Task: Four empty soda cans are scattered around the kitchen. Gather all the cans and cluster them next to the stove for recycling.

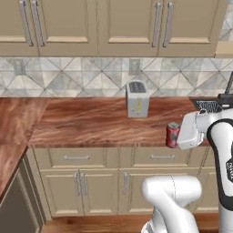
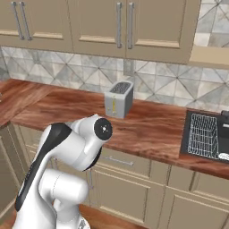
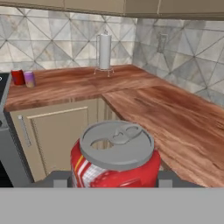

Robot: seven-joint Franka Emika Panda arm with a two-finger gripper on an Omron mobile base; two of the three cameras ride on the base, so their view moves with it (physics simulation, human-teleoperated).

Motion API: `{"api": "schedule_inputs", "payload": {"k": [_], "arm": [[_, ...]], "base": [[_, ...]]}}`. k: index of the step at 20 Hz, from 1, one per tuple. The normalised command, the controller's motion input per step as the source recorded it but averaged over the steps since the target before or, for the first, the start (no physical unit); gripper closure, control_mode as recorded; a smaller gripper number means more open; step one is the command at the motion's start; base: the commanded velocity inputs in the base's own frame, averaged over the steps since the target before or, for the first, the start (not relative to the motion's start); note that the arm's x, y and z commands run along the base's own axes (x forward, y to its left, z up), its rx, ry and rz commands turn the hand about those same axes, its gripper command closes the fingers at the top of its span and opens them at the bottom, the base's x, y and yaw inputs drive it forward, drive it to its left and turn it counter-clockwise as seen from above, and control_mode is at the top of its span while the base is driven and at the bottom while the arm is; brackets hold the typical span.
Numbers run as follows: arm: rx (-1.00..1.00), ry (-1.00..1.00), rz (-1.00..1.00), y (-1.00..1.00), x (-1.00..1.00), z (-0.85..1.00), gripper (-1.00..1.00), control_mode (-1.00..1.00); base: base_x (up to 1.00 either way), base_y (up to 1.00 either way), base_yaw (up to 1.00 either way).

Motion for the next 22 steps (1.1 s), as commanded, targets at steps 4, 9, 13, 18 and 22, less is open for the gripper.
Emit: {"api": "schedule_inputs", "payload": {"k": [4, 9, 13, 18, 22], "arm": [[0.0, 0.0, 0.0, 0.0, 0.0, 0.0, 1.0, 1.0], [0.0, 0.0, 0.0, 0.0, 0.0, 0.0, 1.0, 1.0], [0.0, 0.0, 0.0, 0.0, 0.0, 0.0, 1.0, 1.0], [0.0, 0.0, 0.0, 0.0, 0.0, 0.0, 1.0, 1.0], [0.0, 0.0, 0.0, 0.0, 0.0, 0.0, 1.0, 1.0]], "base": [[-0.06, 0.66, 0.22], [0.0, 0.52, 0.34], [0.0, 0.4, 0.41], [0.0, 0.35, 0.43], [0.0, 0.35, 0.43]]}}
